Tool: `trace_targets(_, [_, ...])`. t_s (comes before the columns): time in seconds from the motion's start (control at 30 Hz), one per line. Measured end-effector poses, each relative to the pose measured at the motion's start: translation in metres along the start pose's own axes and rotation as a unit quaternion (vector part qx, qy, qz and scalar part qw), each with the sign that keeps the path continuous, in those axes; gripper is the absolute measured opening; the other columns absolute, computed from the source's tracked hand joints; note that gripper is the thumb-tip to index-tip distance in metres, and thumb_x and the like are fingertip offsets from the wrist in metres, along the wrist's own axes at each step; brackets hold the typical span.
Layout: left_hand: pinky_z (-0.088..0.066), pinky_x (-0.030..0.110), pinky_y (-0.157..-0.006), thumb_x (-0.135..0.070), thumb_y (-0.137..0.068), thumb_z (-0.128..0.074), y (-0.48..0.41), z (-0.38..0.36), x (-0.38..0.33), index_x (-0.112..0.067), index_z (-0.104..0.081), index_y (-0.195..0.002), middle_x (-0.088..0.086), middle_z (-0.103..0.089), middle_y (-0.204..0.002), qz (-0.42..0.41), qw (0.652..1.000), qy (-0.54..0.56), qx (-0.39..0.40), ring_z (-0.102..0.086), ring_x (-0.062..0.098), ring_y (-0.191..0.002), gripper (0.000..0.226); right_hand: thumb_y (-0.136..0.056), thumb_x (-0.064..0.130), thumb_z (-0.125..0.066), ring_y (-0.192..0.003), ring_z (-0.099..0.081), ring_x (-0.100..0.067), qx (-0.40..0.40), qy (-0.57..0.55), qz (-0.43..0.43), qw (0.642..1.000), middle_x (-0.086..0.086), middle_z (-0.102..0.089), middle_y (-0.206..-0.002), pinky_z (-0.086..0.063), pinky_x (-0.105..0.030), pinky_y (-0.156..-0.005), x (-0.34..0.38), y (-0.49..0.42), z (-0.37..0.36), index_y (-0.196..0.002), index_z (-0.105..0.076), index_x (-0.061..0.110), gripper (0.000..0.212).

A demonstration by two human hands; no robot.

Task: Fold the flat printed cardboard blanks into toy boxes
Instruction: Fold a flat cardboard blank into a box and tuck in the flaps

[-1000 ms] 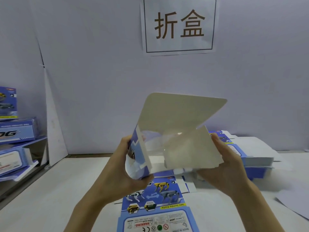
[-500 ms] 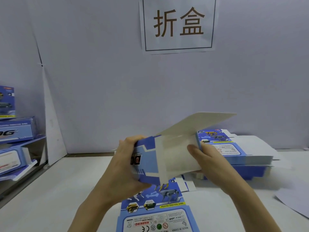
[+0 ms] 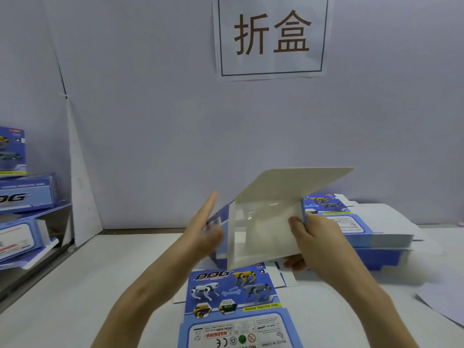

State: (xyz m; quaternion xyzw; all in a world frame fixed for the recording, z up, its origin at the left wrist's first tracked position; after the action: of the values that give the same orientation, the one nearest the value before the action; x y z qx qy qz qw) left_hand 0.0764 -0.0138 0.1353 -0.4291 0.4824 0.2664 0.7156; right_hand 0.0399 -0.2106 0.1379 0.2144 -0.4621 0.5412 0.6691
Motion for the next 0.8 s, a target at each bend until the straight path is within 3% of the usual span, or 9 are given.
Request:
trace_targets(0.07, [-0.048,0.011,-0.08,-0.083,-0.044,-0.07,-0.015,-0.011,0.006,-0.034,-0.026,-0.147,-0.019,-0.043,-0.143,0.006,0.999,-0.017,0.027,-0.053,-0.009,-0.115,0.122,-0.103,0.025,-0.037,-0.042,-0.065,-0.016,-0.002,0.019,0.013,1.0,-0.005,-0.06,-0.052,-0.046,-0.02,-0.037,0.003,0.001,-0.001,-0.074,-0.046,0.009,0.034])
trace_targets(0.13, [-0.053,0.02,-0.077,-0.085,-0.028,-0.072,-0.008,-0.004,0.012,-0.038,-0.037,-0.138,-0.021,-0.062,-0.121,0.028,0.999,-0.007,0.023,-0.065,0.001,-0.101,0.124,-0.102,0.026,-0.039,-0.043,-0.065,-0.014,-0.002,0.04,0.023,0.999,-0.005,-0.059,-0.056,-0.044,-0.018,-0.037,0.006,0.001,0.001,-0.073,-0.045,0.009,0.034])
trace_targets(0.3, [-0.053,0.015,-0.067,-0.079,-0.045,-0.073,0.002,-0.013,0.01,-0.055,-0.047,-0.114,-0.02,-0.067,-0.107,0.025,0.999,-0.004,0.031,-0.069,0.008,-0.095,0.078,-0.102,0.025,-0.039,-0.04,-0.057,-0.003,-0.046,0.107,0.083,0.99,0.001,-0.049,-0.054,-0.037,-0.014,-0.037,0.021,0.007,0.009,-0.063,-0.039,0.014,0.04])
trace_targets(0.4, [-0.046,0.008,-0.054,-0.073,-0.075,-0.053,0.006,-0.01,0.008,-0.041,-0.049,-0.11,-0.023,-0.067,-0.08,0.03,0.996,-0.075,-0.049,-0.065,-0.005,-0.071,0.048,-0.103,0.029,-0.034,-0.051,-0.046,-0.009,-0.058,0.209,0.116,0.969,0.005,-0.044,-0.057,-0.033,-0.024,-0.048,0.031,0.012,0.005,-0.064,-0.032,0.023,0.039])
trace_targets(0.47, [-0.041,0.008,-0.048,-0.058,-0.087,-0.039,0.007,-0.001,0.005,-0.03,-0.051,-0.093,-0.009,-0.061,-0.064,0.026,0.974,-0.187,-0.124,-0.058,-0.005,-0.057,0.031,-0.102,0.031,-0.032,-0.055,-0.039,-0.009,-0.059,0.25,0.131,0.957,0.007,-0.041,-0.06,-0.028,-0.026,-0.052,0.035,0.015,0.0,-0.066,-0.026,0.026,0.038])
trace_targets(0.53, [-0.039,0.012,-0.049,-0.038,-0.1,-0.034,0.008,0.008,-0.003,-0.022,-0.043,-0.071,-0.005,-0.046,-0.055,-0.004,0.928,-0.324,-0.185,-0.05,0.007,-0.049,0.035,-0.102,0.031,-0.032,-0.057,-0.038,-0.008,-0.044,0.254,0.127,0.958,0.006,-0.041,-0.063,-0.029,-0.023,-0.048,0.036,0.015,-0.004,-0.068,-0.026,0.025,0.035])
trace_targets(0.6, [-0.034,0.018,-0.048,-0.027,-0.103,-0.032,0.009,0.014,-0.01,-0.019,-0.035,-0.063,-0.003,-0.04,-0.052,-0.018,0.894,-0.384,-0.231,-0.041,0.01,-0.047,0.041,-0.103,0.027,-0.03,-0.06,-0.037,-0.009,-0.027,0.269,0.112,0.956,0.005,-0.039,-0.067,-0.027,-0.02,-0.048,0.032,0.013,-0.01,-0.074,-0.029,0.019,0.03])
trace_targets(0.67, [-0.035,0.022,-0.051,-0.027,-0.102,-0.033,0.009,0.018,-0.012,-0.018,-0.035,-0.062,-0.001,-0.042,-0.051,-0.025,0.886,-0.388,-0.254,-0.043,0.014,-0.049,0.042,-0.103,0.024,-0.03,-0.065,-0.042,-0.012,-0.024,0.27,0.108,0.956,0.003,-0.041,-0.07,-0.03,-0.021,-0.052,0.031,0.012,-0.012,-0.076,-0.029,0.019,0.028])
trace_targets(0.8, [-0.031,0.014,-0.049,-0.025,-0.102,-0.032,0.011,0.022,-0.015,-0.015,-0.036,-0.074,-0.005,-0.044,-0.058,-0.02,0.85,-0.453,-0.27,-0.047,0.013,-0.055,0.03,-0.103,0.025,-0.031,-0.059,-0.037,-0.009,-0.01,0.248,0.13,0.96,0.004,-0.039,-0.066,-0.029,-0.019,-0.047,0.035,0.014,-0.016,-0.075,-0.033,0.019,0.029])
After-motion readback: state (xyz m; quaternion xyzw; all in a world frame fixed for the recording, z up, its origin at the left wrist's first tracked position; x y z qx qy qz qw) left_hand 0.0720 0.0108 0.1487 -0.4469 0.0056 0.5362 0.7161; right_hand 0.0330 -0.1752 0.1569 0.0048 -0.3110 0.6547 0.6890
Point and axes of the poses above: each hand's wrist, its own y-axis away from the middle knuckle, its own z-axis out of the back of the hand, x = y × z, the point moved 8 cm from there along -y, towards the middle knuckle
